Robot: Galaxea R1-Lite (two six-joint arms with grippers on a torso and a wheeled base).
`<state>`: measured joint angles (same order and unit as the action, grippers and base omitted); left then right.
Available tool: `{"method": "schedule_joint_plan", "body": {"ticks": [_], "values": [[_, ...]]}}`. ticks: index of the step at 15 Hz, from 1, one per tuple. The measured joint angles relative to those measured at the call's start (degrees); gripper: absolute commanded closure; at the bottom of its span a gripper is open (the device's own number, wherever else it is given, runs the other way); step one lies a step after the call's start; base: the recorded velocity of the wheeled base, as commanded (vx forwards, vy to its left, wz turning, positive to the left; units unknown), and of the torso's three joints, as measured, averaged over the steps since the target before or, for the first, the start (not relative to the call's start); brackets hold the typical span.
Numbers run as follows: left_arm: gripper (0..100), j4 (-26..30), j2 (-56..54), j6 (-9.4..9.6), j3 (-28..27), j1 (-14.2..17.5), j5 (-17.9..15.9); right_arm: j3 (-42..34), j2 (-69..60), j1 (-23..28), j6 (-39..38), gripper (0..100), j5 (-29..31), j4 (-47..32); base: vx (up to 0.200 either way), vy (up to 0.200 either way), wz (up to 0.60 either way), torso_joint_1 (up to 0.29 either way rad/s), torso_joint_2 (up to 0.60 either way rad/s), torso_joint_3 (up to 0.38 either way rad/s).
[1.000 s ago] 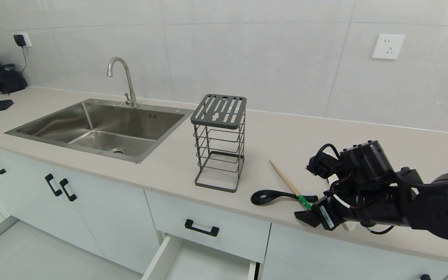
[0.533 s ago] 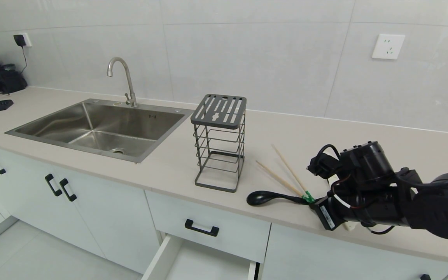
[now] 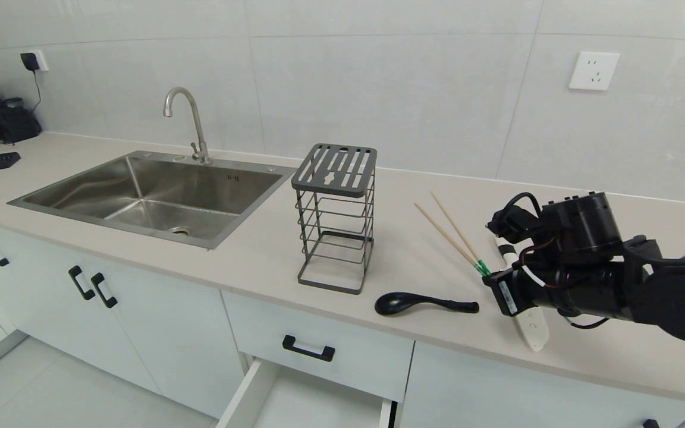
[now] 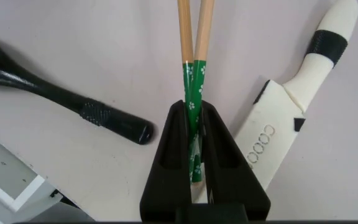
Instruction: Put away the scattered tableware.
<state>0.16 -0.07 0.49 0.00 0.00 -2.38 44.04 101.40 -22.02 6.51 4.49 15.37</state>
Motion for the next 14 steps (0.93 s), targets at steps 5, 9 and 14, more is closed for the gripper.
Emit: {"method": "schedule_joint_plan", "body": {"ticks": [5, 9, 14], "values": [[0, 0.0, 0.0, -0.39, 0.0, 0.0, -0.4, -4.8, -9.6, -2.2, 0.6, 100, -0.4, 0.0, 0.0, 0.0, 0.0, 0.0, 0.0, 0.0], [0, 0.0, 0.0, -0.49, 0.0, 0.0, -0.4, -13.2, -23.2, -3.5, 0.9, 100, -2.6, 0.0, 0.0, 0.0, 0.0, 0.0, 0.0, 0.0], [0, 0.0, 0.0, -0.49, 0.0, 0.0, -0.4, -23.1, -39.9, -9.0, 9.6, 100, -9.9, -0.2, 0.0, 0.0, 0.0, 0.0, 0.0, 0.0]]}}
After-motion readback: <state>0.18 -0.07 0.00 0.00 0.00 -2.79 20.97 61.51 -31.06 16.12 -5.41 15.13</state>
